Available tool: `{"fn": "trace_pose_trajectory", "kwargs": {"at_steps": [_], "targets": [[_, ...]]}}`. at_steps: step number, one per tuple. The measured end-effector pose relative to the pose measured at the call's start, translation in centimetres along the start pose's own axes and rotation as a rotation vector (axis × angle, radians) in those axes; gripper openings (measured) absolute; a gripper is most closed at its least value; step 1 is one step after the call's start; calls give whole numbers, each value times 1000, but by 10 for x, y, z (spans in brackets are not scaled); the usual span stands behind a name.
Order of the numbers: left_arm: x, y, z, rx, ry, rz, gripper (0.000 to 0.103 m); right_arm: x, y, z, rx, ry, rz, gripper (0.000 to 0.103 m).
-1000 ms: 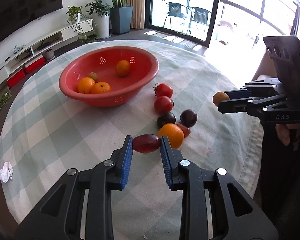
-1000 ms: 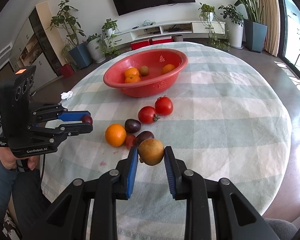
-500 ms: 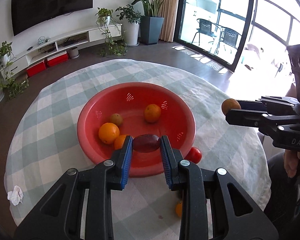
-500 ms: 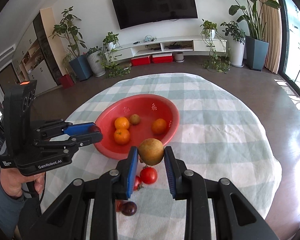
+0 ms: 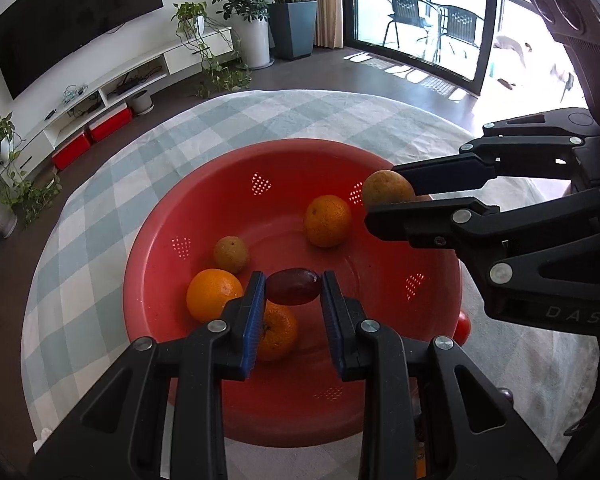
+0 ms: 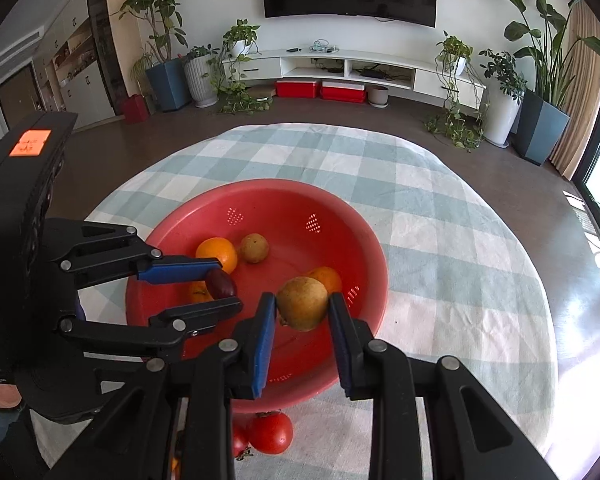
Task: Organize fruits
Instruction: 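Carry the plum and brown fruit into the red bowl and open both tools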
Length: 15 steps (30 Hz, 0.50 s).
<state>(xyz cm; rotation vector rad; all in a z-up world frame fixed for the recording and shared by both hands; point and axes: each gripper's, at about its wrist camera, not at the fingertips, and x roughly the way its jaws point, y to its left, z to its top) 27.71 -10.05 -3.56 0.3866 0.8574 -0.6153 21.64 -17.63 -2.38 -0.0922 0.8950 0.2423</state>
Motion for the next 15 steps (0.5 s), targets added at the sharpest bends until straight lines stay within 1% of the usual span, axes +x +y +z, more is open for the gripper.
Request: {"fn": "trace_pose_trajectory", "kwargs": {"at_steps": [2, 6, 15], "targets": [[7, -2, -1, 16, 8, -1, 26, 8, -1, -3, -3, 15, -7, 29], [13, -2, -1, 18, -4, -12, 26, 19, 0, -6, -15, 31, 4, 29], [19, 1, 1, 23, 6, 5, 26, 23, 1, -8, -7, 19, 26, 29]]}}
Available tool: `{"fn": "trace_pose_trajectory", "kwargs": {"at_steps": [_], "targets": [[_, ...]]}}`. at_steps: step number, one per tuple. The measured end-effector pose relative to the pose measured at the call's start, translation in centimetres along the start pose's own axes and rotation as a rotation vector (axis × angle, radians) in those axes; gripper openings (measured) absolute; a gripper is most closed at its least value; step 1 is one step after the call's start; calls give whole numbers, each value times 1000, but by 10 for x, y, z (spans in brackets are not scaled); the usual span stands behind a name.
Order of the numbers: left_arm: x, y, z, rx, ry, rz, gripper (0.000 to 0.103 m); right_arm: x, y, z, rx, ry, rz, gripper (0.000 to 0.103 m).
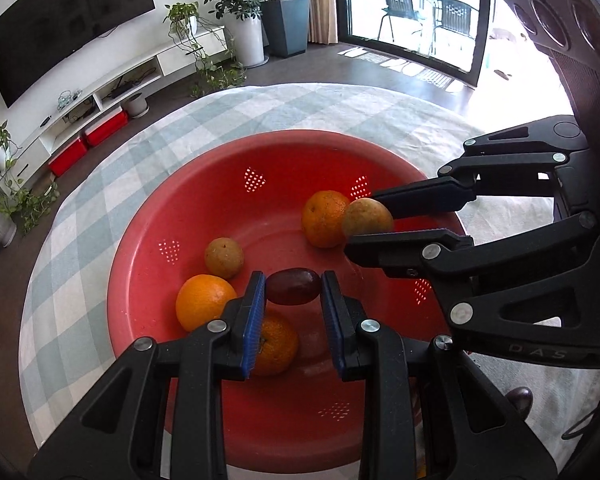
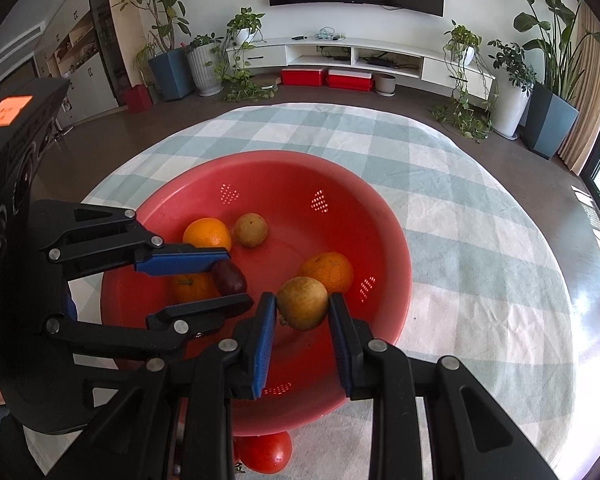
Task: Organize fruits
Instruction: 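Carry the plum and brown fruit into the red bowl and open both tools, then withdraw both tools from the bowl back toward the fruit on the cloth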
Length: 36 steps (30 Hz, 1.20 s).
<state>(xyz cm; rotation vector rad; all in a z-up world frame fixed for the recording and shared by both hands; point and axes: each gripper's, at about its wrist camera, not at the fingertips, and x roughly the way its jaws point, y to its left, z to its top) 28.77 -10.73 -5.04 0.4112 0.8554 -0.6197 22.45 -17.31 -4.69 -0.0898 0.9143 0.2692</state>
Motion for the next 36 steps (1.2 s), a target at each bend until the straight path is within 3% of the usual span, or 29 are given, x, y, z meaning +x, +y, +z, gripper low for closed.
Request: {"fn": "trace_pose_trajectory", "kwargs": {"at_steps": [13, 16, 20, 28, 32, 36], "targets": [[0, 7, -2, -35, 18, 18, 27, -2, 3, -2, -11, -19, 4, 34], [-3, 8, -2, -45, 13, 34, 35, -4, 3, -2, -8, -26, 3, 37], [-12, 11, -3, -56, -18, 41, 56, -13, -3, -1, 19, -50, 9, 39], [-62, 10, -15, -101, -109, 59, 65, -47, -16, 1, 80, -126, 17, 48], [-89, 2, -39, -125, -118, 50, 68, -78, -10, -3, 82, -181, 25, 62], [-111, -10, -69, -181, -140, 20, 78, -110, 2, -23, 77, -224, 35, 70]]}}
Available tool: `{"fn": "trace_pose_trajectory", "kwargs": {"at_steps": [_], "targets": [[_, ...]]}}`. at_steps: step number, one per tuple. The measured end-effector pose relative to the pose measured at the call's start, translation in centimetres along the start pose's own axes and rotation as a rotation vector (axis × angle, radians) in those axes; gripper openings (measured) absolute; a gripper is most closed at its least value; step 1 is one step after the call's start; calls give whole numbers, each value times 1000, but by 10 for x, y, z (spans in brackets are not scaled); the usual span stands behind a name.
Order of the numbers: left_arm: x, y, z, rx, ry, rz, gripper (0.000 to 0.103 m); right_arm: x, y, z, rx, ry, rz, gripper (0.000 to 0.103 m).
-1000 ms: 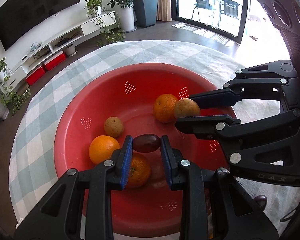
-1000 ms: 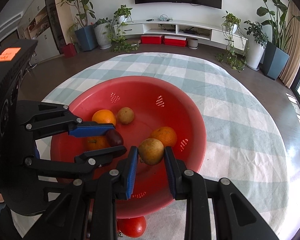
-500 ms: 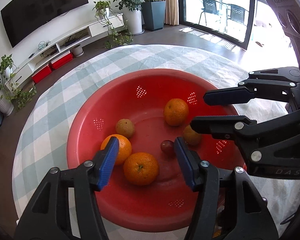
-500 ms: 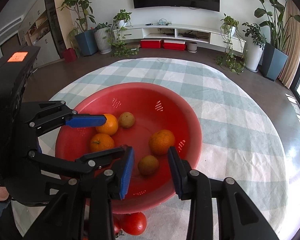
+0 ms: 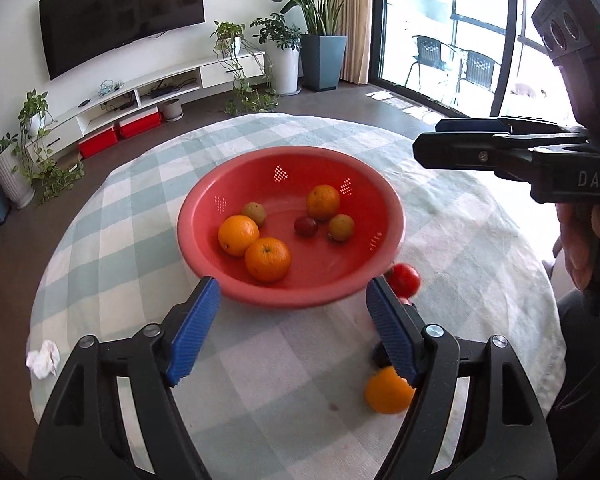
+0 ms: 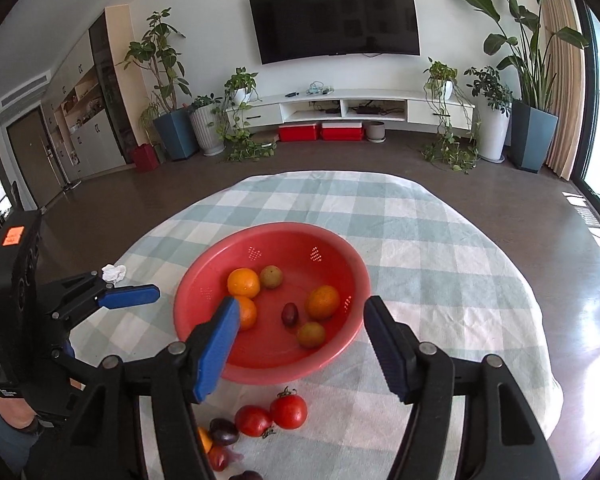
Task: Organize fruits
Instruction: 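Withdraw both tools from the bowl back toward the fruit on the cloth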
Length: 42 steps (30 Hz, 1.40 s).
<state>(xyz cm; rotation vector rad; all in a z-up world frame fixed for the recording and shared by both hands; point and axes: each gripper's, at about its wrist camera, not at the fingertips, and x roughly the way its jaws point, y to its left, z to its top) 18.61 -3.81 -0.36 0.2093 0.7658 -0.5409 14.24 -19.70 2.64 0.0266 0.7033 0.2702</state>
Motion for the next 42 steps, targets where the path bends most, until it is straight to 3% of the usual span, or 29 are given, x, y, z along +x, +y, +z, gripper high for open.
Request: {"fn": "trace_pose_trajectory", "kwargs": {"at_steps": [4, 7, 13, 18, 23, 25, 27, 30, 38, 42], "targets": [[-21, -12, -32, -30, -29, -37, 94, -32, 5, -28, 33, -23, 8, 78], [-31, -26, -54, 3, -47, -25, 103, -49, 5, -52, 77, -29, -2, 80], [-37, -43, -72, 45, -24, -43, 103, -67, 10, -92, 162, -22, -4, 80], [-21, -62, -76, 58, 57, -33, 103, -63, 14, -113, 203, 18, -10, 80], [-6, -53, -73, -33, 72, -38, 102, -63, 16, -122, 210, 30, -15, 79], [-3, -45, -72, -76, 72, -62, 97, -64, 16, -124, 211, 29, -13, 78], [0, -41, -70, -78, 84, -66, 83, -65, 16, -125, 215, 27, -11, 77], [7, -41, -72, -76, 102, -74, 73, -64, 16, -126, 221, 28, -9, 75], [19, -46, -71, -76, 118, -109, 67, -62, 13, -128, 228, 37, 0, 71], [24, -48, -71, -82, 127, -125, 55, -63, 13, -126, 221, 29, 0, 70]]}}
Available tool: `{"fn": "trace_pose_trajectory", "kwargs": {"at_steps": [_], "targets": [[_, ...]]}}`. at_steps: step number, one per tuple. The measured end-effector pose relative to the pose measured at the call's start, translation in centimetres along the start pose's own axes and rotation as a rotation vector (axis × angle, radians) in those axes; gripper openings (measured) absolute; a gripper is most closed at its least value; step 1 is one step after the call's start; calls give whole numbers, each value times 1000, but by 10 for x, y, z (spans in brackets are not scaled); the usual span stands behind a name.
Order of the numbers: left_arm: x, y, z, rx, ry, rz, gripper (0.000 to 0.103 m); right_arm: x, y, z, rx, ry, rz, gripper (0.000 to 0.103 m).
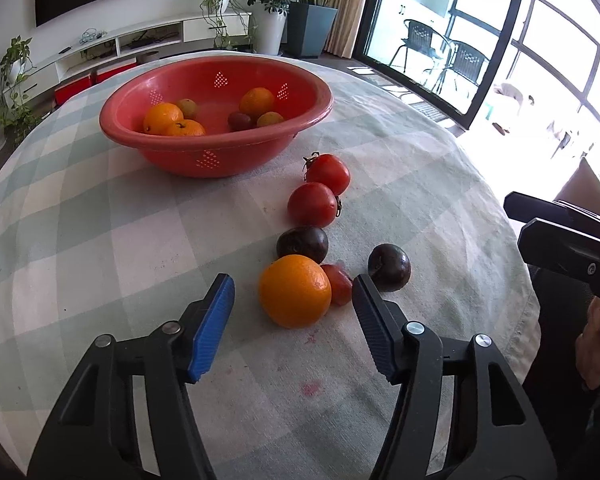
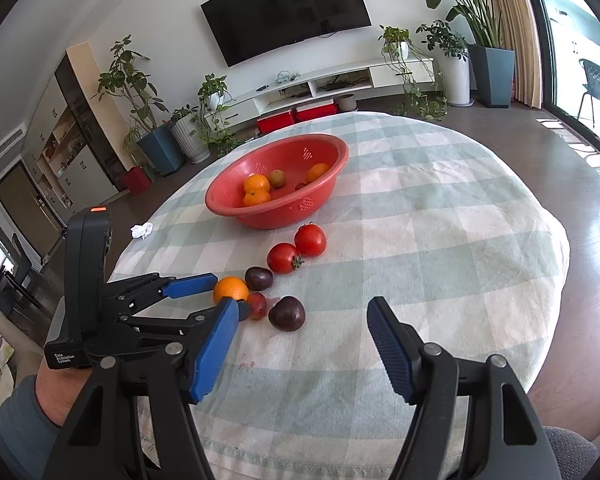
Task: Organize fruits
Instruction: 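Withdraw both tools from the bowl back toward the fruit on the cloth, then close the left tool on a large orange while the right tool grasps a dark purple tomato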
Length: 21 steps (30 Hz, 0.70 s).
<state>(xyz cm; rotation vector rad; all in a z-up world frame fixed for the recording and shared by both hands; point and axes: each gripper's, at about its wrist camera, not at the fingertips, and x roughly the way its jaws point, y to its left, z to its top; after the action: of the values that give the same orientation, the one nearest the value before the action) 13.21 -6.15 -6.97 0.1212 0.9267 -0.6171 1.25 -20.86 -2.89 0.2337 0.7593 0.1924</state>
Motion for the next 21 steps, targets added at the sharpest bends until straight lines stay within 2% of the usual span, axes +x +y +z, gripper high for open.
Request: {"fn": "trace_pose_trajectory", "kwargs": {"at_steps": [5, 12, 14, 17, 21], "targets": [[2, 4, 0, -19, 3, -25, 48, -2, 0, 0, 9, 2, 5, 68], [5, 4, 0, -39, 10, -43, 48, -4, 1, 0, 6, 4, 13, 66], [4, 3, -1, -41, 6, -50, 40, -4, 1, 0, 7, 7, 9, 65], [2, 4, -2, -47, 0, -49, 36, -5, 1, 1, 5, 6, 7, 65], [0, 7, -4, -61, -7, -52, 35, -1, 2, 1, -5, 25, 8, 65]]}}
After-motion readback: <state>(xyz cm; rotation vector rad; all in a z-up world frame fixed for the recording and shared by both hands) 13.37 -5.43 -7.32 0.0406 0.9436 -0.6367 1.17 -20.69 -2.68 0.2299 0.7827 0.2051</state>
